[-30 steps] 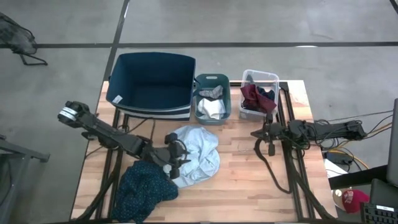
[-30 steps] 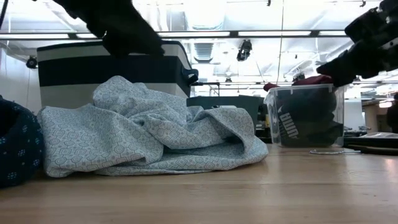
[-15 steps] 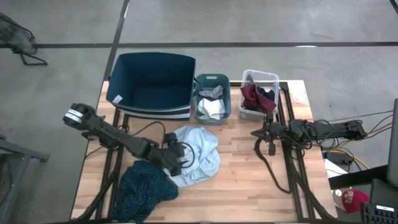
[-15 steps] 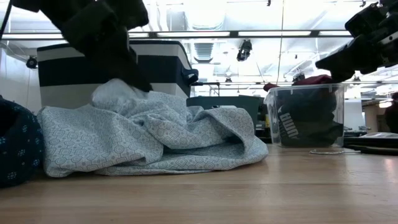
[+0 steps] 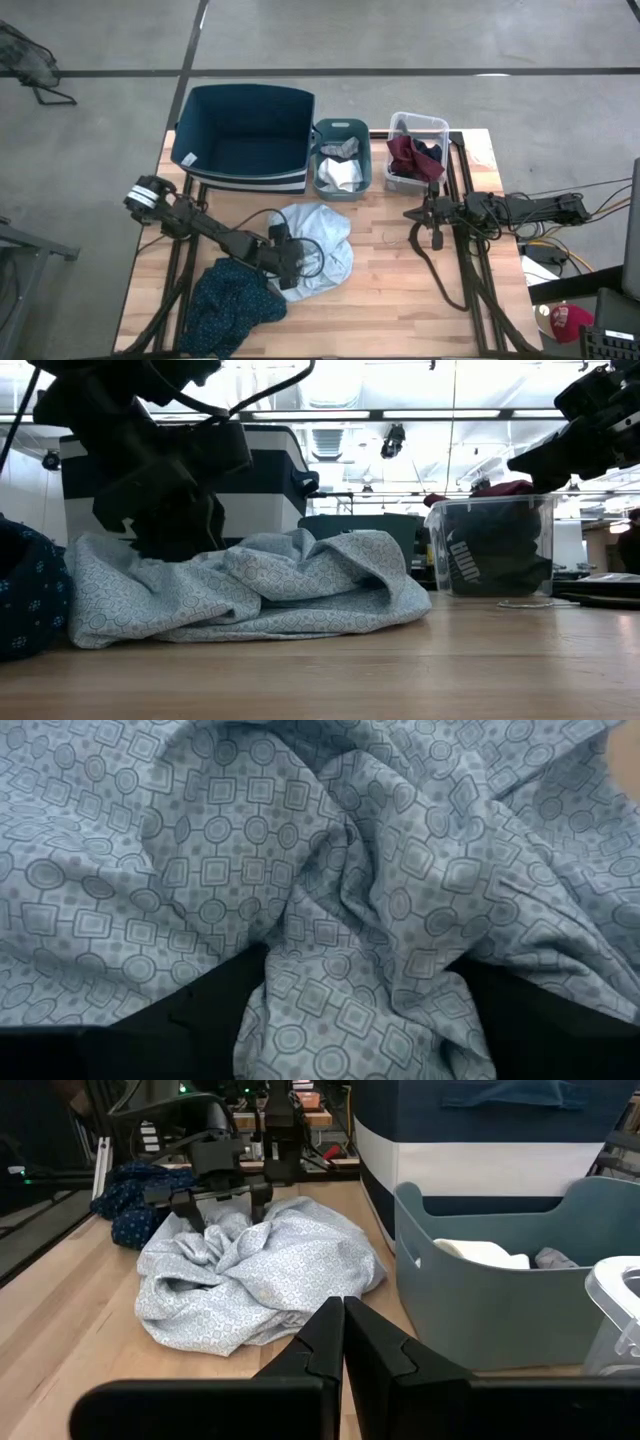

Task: Pick & Place Cloths
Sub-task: Put the light blue polo shirt into the blue bin

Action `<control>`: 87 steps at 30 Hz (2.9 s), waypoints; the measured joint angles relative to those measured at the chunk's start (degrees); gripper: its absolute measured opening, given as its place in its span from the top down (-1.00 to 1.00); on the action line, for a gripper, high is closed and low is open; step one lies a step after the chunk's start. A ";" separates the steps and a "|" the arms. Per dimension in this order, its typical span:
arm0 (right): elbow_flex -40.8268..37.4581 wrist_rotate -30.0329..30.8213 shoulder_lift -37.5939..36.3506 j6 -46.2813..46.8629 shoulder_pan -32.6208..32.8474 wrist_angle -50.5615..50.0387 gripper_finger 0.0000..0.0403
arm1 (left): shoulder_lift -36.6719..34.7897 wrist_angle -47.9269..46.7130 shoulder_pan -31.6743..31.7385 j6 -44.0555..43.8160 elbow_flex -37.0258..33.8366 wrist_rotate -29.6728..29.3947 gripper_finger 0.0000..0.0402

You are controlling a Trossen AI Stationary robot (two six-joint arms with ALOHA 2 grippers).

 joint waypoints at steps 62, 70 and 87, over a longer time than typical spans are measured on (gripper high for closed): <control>-0.04 0.00 0.01 0.04 0.00 -0.07 0.96 | -26.71 -43.47 3.54 34.31 46.06 -61.37 0.81; -0.04 0.00 0.01 0.10 0.00 -0.07 0.96 | -26.95 -43.24 15.49 44.90 46.44 -68.63 0.78; -0.04 0.00 0.03 0.03 0.00 -0.05 0.96 | -25.99 -43.47 45.44 27.19 32.15 -31.29 0.71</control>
